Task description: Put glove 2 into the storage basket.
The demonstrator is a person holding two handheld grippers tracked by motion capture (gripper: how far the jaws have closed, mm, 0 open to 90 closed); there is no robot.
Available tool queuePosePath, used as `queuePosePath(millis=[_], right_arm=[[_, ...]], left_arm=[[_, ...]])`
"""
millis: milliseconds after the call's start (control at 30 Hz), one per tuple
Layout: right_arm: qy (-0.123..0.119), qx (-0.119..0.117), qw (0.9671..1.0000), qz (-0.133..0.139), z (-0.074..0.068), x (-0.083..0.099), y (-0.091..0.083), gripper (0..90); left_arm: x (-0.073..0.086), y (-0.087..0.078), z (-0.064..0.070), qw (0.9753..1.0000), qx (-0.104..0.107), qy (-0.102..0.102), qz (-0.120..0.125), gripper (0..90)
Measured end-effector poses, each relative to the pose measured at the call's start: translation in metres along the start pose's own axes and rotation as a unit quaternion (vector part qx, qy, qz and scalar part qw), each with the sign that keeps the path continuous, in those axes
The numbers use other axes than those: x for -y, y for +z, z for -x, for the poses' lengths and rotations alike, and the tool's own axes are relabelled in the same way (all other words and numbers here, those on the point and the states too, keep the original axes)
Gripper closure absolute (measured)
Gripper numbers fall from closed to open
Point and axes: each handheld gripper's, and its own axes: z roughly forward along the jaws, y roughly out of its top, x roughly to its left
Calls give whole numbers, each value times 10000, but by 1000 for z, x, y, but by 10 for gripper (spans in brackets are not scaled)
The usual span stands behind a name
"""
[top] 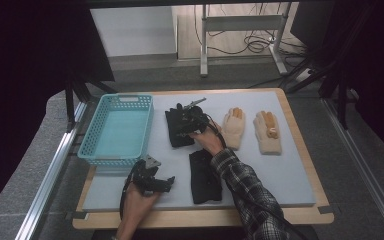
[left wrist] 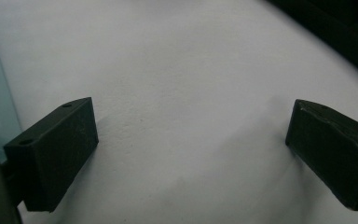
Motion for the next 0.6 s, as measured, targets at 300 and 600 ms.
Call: queuePosePath(millis=[300,600], right_arm=[[11,44,9999,-111,4,-1,23,354],[267,-133,9994,-199,-1,-4,21,817]], left_arm=[[0,0,0,10000,-1,2,0,24],[0,0,0,10000,-2,4,1,25]])
